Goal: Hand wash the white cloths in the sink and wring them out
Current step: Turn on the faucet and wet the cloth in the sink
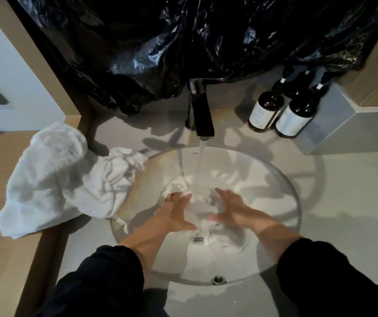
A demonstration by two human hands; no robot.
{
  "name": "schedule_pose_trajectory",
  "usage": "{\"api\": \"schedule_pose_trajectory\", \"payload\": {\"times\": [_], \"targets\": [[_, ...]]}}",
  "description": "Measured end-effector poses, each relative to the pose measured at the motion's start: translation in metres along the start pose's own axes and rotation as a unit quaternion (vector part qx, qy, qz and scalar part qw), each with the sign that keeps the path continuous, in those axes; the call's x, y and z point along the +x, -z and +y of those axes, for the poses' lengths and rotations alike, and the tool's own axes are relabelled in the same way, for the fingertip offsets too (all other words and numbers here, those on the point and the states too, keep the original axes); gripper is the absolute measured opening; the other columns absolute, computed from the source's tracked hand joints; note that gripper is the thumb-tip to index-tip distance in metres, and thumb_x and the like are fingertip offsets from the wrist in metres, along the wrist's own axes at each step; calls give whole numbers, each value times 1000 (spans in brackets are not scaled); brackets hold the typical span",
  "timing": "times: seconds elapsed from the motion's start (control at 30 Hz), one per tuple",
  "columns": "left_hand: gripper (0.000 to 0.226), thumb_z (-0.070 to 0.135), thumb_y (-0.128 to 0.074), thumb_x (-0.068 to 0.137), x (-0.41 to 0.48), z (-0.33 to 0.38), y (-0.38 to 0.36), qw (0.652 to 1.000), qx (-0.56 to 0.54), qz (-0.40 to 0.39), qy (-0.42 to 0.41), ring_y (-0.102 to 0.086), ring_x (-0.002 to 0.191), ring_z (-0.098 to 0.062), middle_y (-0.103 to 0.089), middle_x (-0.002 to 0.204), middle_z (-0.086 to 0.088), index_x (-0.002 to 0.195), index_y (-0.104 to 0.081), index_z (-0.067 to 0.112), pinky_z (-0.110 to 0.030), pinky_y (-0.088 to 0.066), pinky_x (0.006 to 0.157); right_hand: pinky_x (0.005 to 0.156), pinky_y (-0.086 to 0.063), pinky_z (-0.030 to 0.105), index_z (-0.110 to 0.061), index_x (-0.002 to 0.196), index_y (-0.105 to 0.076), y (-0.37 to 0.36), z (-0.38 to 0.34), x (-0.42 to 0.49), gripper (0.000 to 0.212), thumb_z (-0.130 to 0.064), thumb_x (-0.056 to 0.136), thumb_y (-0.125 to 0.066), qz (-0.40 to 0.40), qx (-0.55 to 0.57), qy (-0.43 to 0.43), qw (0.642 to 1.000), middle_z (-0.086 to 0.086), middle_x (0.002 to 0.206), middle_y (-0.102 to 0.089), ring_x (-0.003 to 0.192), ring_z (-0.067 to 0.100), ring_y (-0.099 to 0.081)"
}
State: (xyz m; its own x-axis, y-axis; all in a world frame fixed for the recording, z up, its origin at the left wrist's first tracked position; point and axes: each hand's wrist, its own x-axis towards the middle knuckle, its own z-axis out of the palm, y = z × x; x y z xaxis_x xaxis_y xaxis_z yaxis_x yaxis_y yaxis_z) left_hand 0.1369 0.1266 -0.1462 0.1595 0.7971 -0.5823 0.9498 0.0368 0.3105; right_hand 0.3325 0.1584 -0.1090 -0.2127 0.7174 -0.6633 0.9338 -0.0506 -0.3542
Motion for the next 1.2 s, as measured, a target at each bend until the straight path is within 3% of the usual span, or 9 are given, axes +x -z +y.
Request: {"api": "schedule_pose_trajectory", "payload": {"times": [0.2, 0.33, 0.5, 0.57, 0.67, 0.8, 1.0, 1.1, 1.2], "targets": [[81, 56, -73, 70, 20, 7, -7, 994, 100, 55, -4, -28, 125, -26, -30, 135, 1, 136, -36, 28, -37, -41, 84, 102, -35, 47, -38, 146, -19, -30, 13, 10, 93, -58, 69, -67, 68, -186, 64, 978, -1, 146, -30, 136, 26, -26], [49, 41, -67, 83, 28, 9, 0, 992, 27, 116, -33, -42, 122, -26, -44, 127, -3, 124, -54, 19, -37, -45, 94, 96, -41, 38, -29, 135, -40, -24, 15, 23, 60, -41, 83, -67, 90, -180, 75, 977, 2, 127, -47, 122, 24, -43], [12, 7, -63, 65, 21, 14, 27, 874, -110, 451, -143, -55, 77, -22, -62, 84, -7, 77, -63, 7, -24, -48, 76, 72, -37, 26, -15, 95, -62, -5, 8, 31, 20, -9, 76, -58, 371, 68, 151, 914, 4, 90, -58, 89, 28, -55], [22, 17, -52, 68, 9, 10, 38, 886, -145, 395, -195, -56, 80, -19, -66, 84, -10, 76, -66, 2, -13, -40, 82, 79, -36, 27, -17, 100, -63, 3, 9, 23, 30, -19, 71, -58, 367, 65, 186, 909, 3, 98, -57, 95, 27, -53], [35, 33, -44, 87, 0, 2, 49, 961, -153, 205, -105, -57, 80, -21, -70, 94, -12, 80, -69, 10, -10, -40, 66, 110, -29, 30, -42, 112, -57, 3, 17, 12, 52, -44, 61, -66, 159, 31, 158, 974, -2, 132, -46, 130, 18, -34], [51, 47, -41, 76, 5, -6, 41, 915, -158, 370, -24, -64, 96, -24, -70, 102, -7, 99, -72, 14, -23, -45, 82, 115, -23, 36, -30, 125, -56, 7, 19, 20, 52, -45, 77, -71, 250, 111, 72, 959, 8, 147, -35, 141, 25, -27], [91, 64, -57, 79, 30, 4, 4, 992, -53, 88, 76, -33, 135, -32, -33, 144, -12, 152, -11, 33, -39, -31, 110, 108, -30, 40, -32, 152, 2, -3, -1, 31, 103, -67, 78, -61, 44, -53, -55, 996, 13, 153, -9, 137, 36, -24], [79, 47, -67, 80, 37, 8, 3, 990, -105, 77, 60, -38, 128, -29, -36, 132, -9, 145, -24, 36, -39, -39, 104, 103, -38, 47, -39, 150, -3, -17, -8, 39, 105, -61, 72, -71, 38, -161, -14, 986, 9, 146, -17, 131, 34, -28], [47, 30, -67, 81, 31, 8, 17, 987, -141, 67, 38, -55, 89, -18, -52, 112, -2, 124, -47, 30, -18, -45, 68, 99, -42, 40, -37, 142, -31, -14, -4, 47, 80, -41, 76, -76, 48, -92, 51, 993, 2, 127, -36, 121, 27, -39]]}}
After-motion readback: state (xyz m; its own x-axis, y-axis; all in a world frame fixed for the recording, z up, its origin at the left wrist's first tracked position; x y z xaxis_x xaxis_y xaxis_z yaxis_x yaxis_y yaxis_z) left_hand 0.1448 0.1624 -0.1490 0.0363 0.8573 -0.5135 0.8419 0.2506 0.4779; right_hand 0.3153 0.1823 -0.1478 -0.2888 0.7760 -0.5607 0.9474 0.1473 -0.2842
